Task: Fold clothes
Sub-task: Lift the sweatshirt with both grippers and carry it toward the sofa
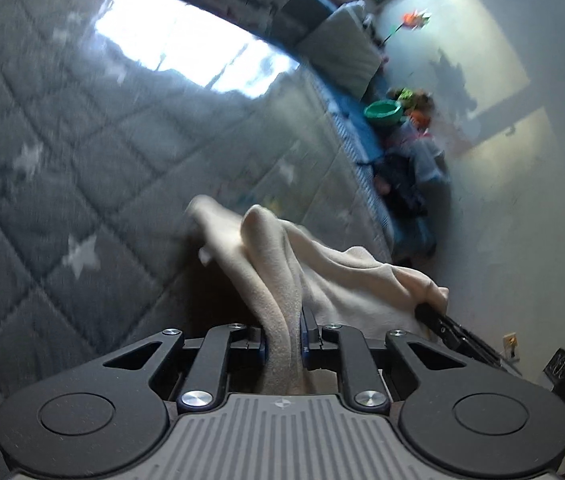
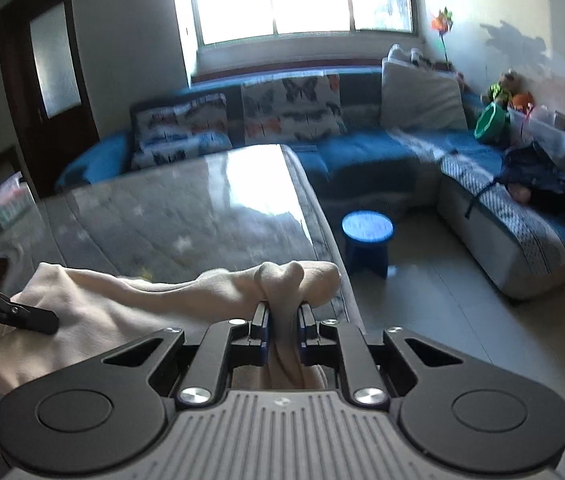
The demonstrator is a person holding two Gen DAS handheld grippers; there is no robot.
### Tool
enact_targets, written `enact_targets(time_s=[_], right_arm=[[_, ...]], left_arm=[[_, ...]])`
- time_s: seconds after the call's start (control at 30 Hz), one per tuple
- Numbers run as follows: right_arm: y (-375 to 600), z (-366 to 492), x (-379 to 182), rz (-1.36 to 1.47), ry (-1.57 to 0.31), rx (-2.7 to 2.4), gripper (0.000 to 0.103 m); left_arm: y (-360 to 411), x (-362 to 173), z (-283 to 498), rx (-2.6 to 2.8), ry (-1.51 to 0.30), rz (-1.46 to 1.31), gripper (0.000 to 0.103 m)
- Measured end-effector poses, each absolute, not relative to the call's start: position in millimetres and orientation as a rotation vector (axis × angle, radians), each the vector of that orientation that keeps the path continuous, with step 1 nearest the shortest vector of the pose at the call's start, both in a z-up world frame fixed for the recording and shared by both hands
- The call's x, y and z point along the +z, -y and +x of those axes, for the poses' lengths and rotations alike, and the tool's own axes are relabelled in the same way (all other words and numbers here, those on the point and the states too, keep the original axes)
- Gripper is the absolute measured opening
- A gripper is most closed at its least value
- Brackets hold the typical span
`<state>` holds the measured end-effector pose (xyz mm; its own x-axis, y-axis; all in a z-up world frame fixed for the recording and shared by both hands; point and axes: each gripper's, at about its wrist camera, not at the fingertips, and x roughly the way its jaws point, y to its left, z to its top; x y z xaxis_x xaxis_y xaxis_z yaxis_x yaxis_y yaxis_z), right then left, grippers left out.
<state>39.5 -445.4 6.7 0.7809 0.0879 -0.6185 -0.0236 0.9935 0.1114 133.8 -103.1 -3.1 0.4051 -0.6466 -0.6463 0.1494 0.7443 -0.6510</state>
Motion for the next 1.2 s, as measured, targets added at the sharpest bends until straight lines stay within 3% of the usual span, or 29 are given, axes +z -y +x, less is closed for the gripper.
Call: enact_targets(time_s=[0.23, 0.43, 0.63, 0.87, 1.2], right_arm=[[447, 41, -12, 0.078, -0.736, 0.051, 0.013], [446, 41, -10, 0.073, -0.746, 0.039, 0.022], [447, 35, 9, 0.074, -0.682, 0.016, 0.023], [433, 50, 7, 0.06, -0.691, 0.059, 0.023], [427, 65, -15, 0.046, -0.715, 0.039, 0.023]], left_arm=[[101, -12, 134, -0.54, -1.076, -0.515, 0.017], [93, -6, 130, -0.539, -1.051, -0.472, 0.026], [86, 3, 128, -0.522, -1.009, -0.441, 0.034], [110, 16, 140, -0.593, -0.941, -0.454, 0.031], [140, -3, 150, -0.599, -0.989, -0.407, 0.031]])
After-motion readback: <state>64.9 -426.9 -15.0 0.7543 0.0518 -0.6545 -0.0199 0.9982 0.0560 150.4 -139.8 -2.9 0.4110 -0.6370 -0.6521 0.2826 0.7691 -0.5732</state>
